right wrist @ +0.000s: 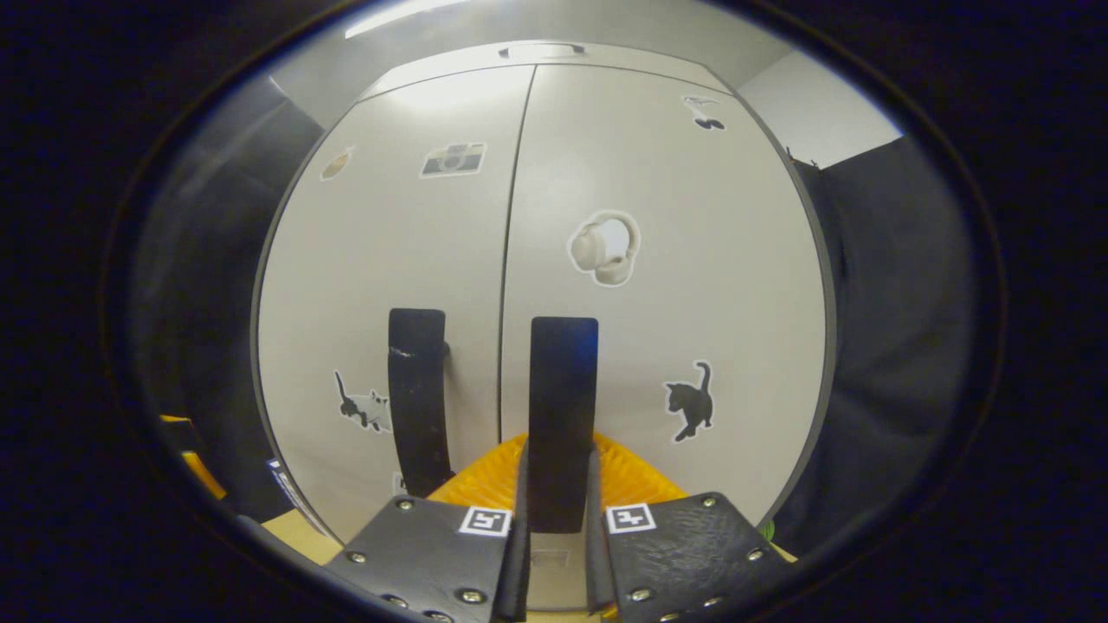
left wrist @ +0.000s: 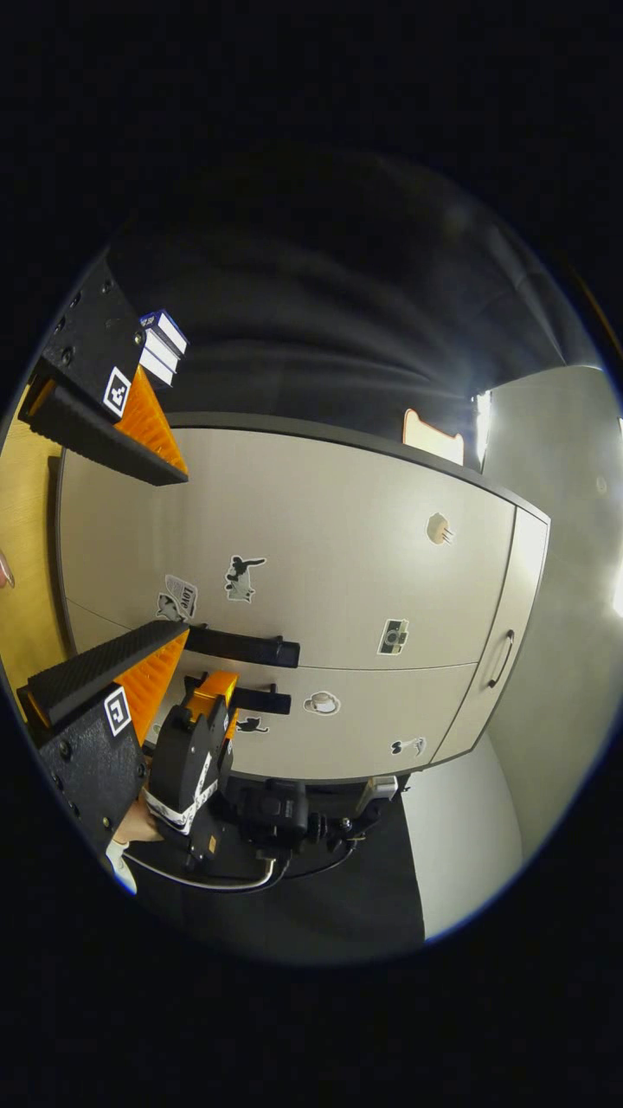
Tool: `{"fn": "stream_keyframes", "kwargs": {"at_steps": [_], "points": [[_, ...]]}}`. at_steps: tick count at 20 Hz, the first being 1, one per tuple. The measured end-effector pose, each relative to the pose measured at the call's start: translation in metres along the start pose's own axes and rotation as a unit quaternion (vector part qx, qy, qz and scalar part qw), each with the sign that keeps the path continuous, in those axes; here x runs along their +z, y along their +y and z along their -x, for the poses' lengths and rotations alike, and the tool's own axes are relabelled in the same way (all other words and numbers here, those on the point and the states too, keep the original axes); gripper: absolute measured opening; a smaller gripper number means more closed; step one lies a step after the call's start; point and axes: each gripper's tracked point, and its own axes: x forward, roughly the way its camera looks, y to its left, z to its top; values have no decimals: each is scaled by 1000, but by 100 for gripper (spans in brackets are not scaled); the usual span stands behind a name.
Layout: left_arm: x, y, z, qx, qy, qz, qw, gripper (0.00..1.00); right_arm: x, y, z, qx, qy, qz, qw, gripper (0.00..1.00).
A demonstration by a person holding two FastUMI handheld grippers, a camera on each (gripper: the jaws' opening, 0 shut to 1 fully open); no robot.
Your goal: Open the right door of the double-door shoe cabinet with the right hand, and open the left door with the left hand.
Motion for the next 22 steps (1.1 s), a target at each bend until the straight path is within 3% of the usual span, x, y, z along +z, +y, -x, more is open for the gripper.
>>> {"fn": "stream_keyframes", "kwargs": {"at_steps": [9,22], "points": [[2,-1,13,8,1,6,1000,97,1,-3,14,19,15,9,1000,26],[17,-82,63,-23,-15,-5,1000,97,10,-21,58,57,18,-4,998,25]]}}
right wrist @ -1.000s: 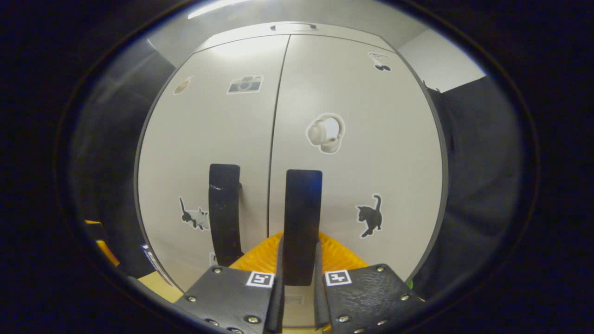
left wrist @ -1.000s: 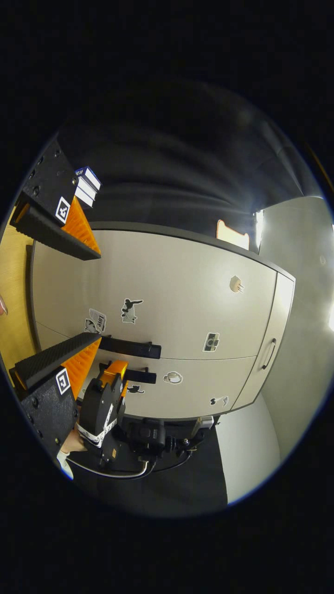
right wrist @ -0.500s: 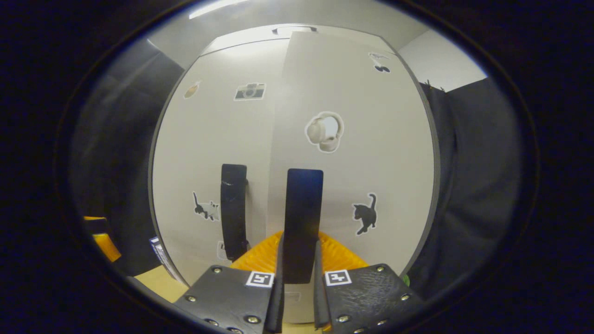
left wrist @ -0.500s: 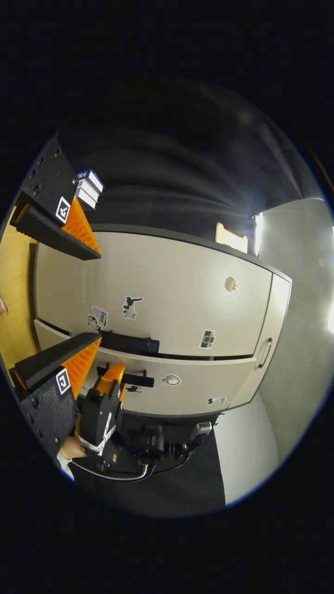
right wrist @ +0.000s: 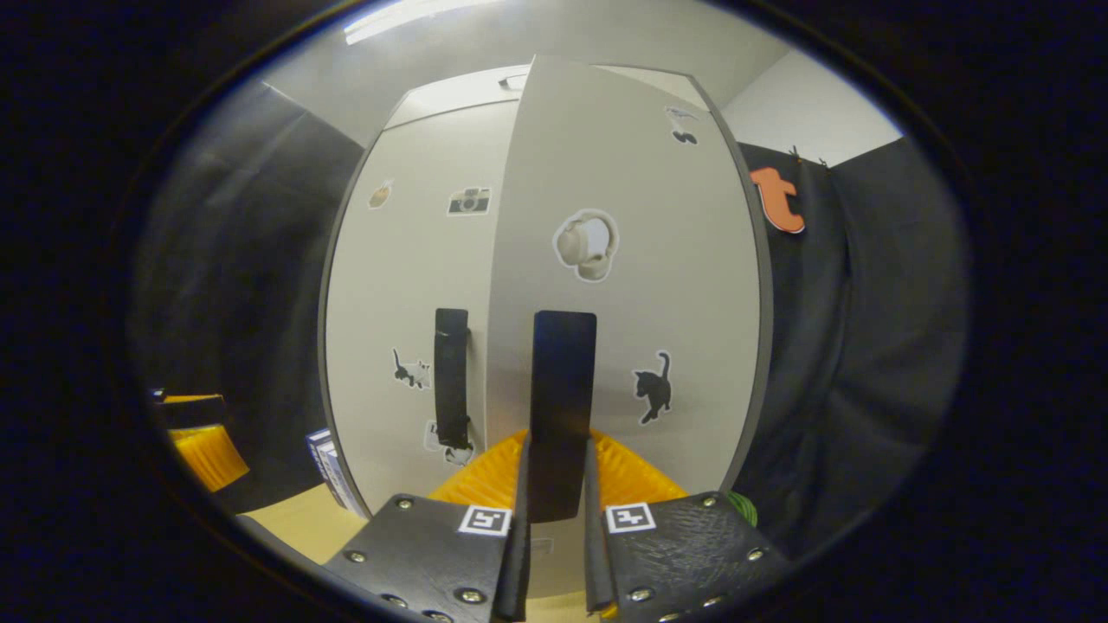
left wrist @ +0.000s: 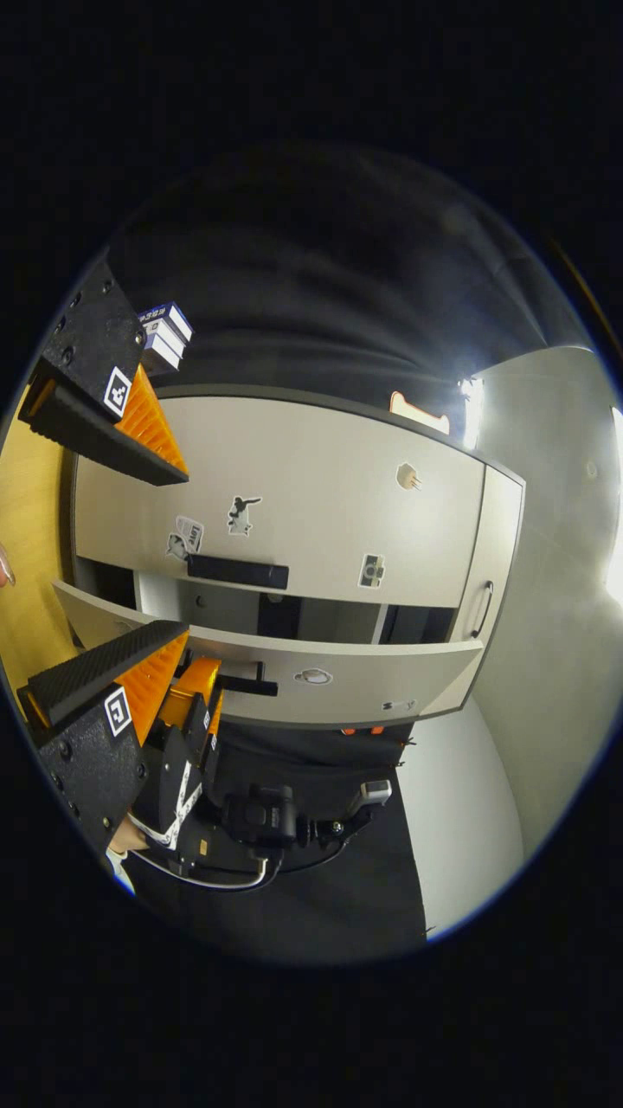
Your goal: Open the right door of the double-door shoe cabinet with the right hand, and open the left door with the left hand.
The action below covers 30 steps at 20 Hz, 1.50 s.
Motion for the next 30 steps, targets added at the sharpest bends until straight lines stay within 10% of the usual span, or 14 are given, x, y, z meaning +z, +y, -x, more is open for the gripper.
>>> {"fn": "stream_keyframes", "kwargs": {"at_steps": [18,30], "points": [[-7,-86,10,47,0,-13,999,97,8,-40,46,103,8,-19,994,14],[-31,-176,-16,15,7,1,1000,97,-3,-147,63,40,6,-8,999,12]]}}
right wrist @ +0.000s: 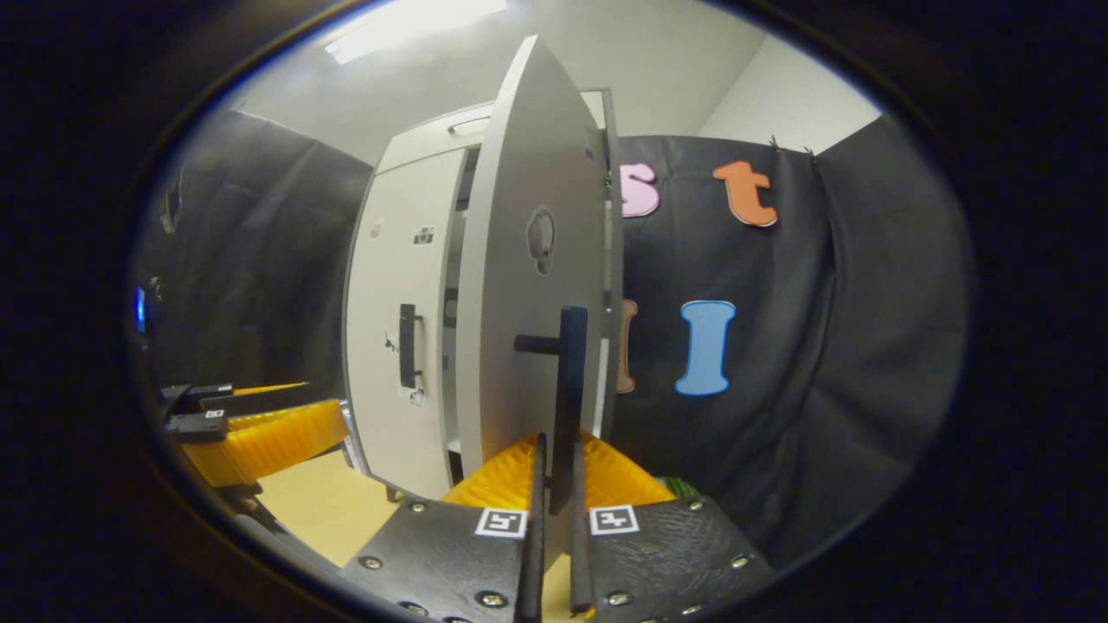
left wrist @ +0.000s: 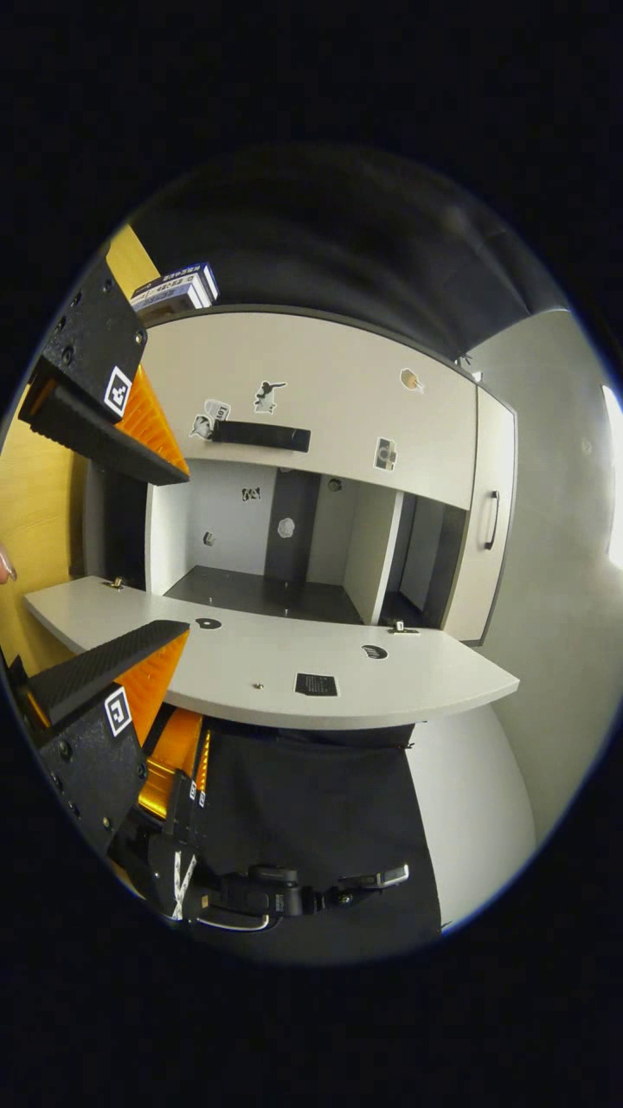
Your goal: Open the right door of the double-door shoe cabinet with the right hand, and open the left door with the left hand.
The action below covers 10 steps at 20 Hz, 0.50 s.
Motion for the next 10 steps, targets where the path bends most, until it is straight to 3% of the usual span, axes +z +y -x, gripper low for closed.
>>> {"fn": "stream_keyframes", "kwargs": {"at_steps": [1,2,10], "points": [[-2,-3,-2,0,2,0,1000,97,6,-13,21,-6,-1,-1,1000,3],[-2,-7,-3,0,4,0,1000,97,6,-24,21,-13,-1,0,1000,6],[2,-19,-3,14,-6,-8,1000,97,6,-26,28,27,-2,-21,999,6]]}}
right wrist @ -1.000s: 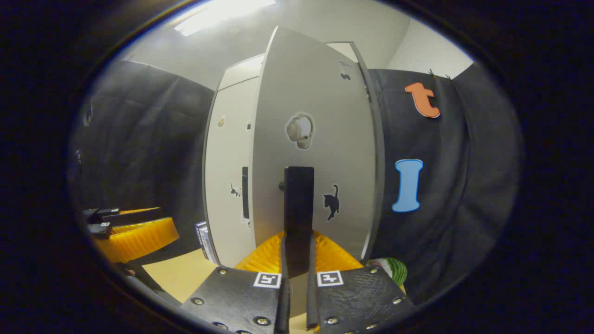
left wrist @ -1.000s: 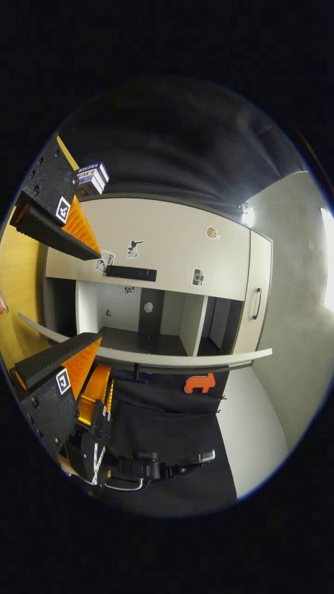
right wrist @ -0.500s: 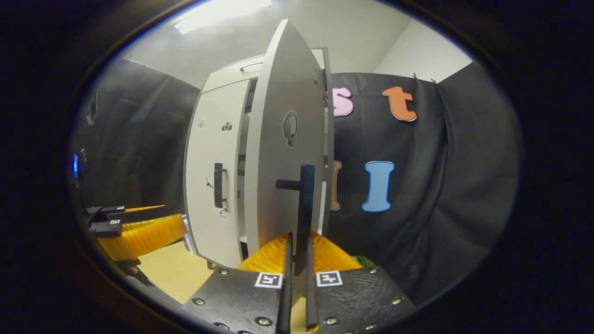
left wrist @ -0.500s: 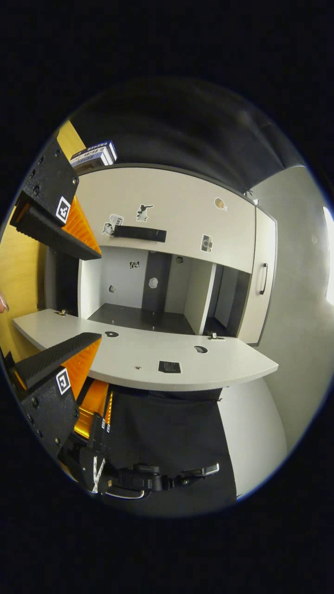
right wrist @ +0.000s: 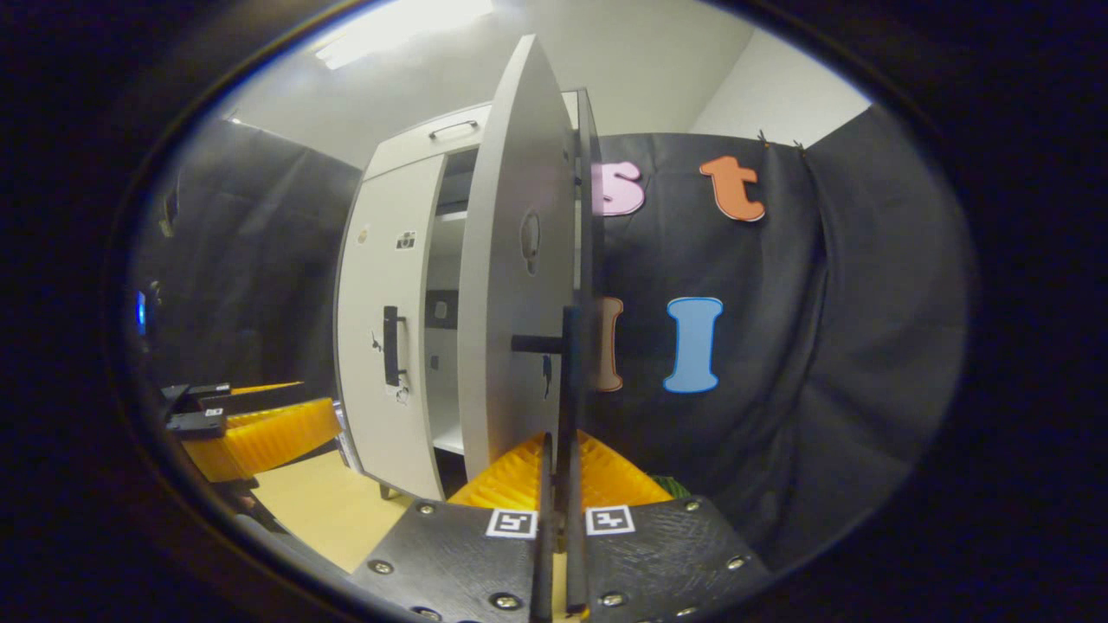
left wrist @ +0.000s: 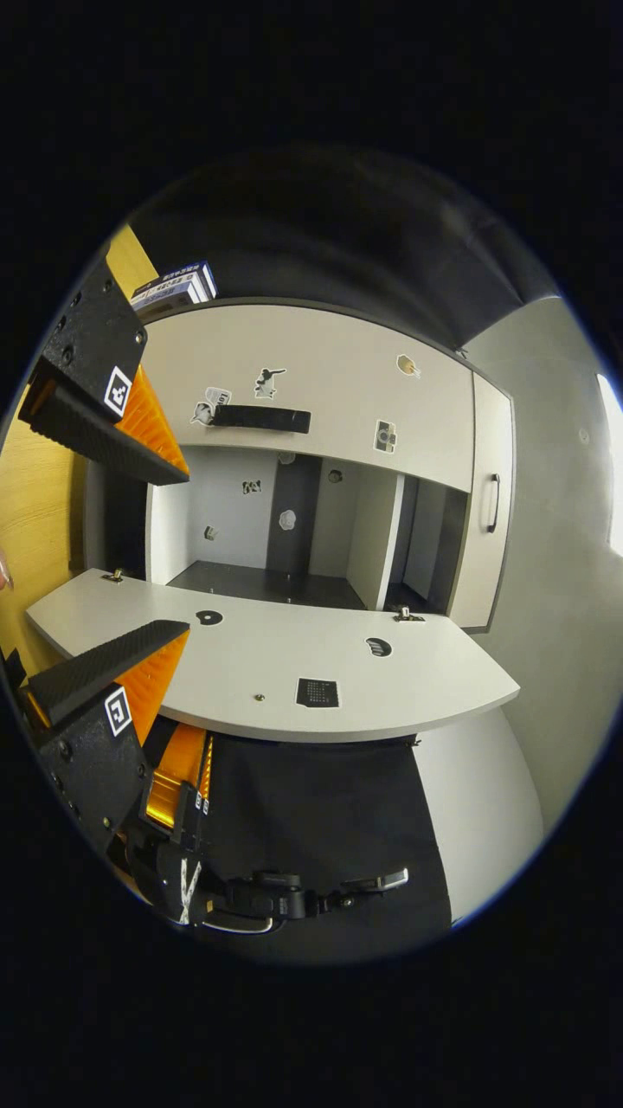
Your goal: Open the right door of the double-door shoe cabinet with the right hand, and open the left door with the left hand.
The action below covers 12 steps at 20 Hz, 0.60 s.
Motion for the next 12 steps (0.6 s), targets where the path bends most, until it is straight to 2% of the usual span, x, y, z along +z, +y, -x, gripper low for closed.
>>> {"fn": "stream_keyframes", "kwargs": {"at_steps": [6,12], "points": [[16,6,0,23,-33,2,999,97,8,-2,13,9,-11,4,1000,6],[13,34,-13,31,-26,-5,999,97,32,2,37,-1,-27,-12,1000,6]]}}
